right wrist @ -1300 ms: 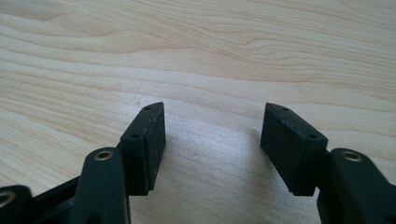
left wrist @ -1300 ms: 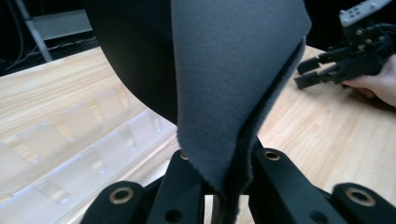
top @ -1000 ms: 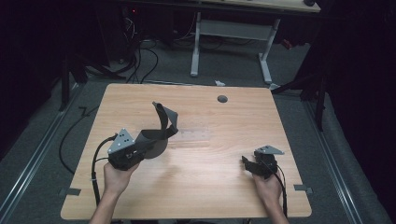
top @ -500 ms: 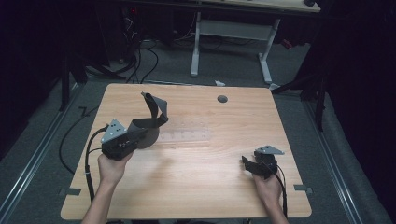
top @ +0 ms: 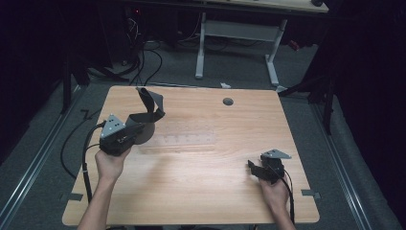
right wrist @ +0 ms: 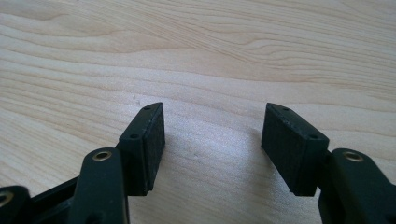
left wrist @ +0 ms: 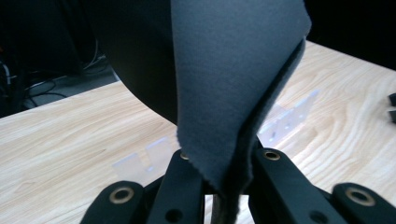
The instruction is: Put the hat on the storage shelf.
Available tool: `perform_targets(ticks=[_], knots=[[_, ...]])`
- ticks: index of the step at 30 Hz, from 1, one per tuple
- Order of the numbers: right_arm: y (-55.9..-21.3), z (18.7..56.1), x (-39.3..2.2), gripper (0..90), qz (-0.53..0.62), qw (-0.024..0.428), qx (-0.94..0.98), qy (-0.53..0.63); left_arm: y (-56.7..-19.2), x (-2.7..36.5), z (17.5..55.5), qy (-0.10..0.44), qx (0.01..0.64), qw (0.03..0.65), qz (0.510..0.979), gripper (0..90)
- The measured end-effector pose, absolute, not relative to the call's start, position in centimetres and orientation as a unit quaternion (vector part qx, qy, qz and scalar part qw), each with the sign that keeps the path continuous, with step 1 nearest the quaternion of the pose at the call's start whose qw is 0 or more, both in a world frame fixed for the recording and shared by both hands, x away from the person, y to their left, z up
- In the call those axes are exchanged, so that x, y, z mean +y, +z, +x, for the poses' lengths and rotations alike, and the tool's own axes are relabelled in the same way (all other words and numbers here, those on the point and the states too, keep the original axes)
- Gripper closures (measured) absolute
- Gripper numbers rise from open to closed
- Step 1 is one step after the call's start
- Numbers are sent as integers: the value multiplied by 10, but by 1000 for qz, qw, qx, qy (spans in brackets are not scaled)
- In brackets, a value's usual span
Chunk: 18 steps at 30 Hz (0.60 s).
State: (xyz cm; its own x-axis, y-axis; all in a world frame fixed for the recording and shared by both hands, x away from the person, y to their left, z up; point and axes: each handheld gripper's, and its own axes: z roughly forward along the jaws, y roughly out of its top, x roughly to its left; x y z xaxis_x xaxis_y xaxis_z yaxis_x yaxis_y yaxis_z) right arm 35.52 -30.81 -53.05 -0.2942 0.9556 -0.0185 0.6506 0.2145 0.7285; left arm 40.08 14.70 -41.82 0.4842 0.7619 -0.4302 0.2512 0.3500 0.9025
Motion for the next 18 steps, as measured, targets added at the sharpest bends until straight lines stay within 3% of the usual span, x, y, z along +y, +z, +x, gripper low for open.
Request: perform_targets(ticks=[18], knots=[[-531,355,-308,399,542,243,740,314,-433,159,416,225,496,656,522,860]])
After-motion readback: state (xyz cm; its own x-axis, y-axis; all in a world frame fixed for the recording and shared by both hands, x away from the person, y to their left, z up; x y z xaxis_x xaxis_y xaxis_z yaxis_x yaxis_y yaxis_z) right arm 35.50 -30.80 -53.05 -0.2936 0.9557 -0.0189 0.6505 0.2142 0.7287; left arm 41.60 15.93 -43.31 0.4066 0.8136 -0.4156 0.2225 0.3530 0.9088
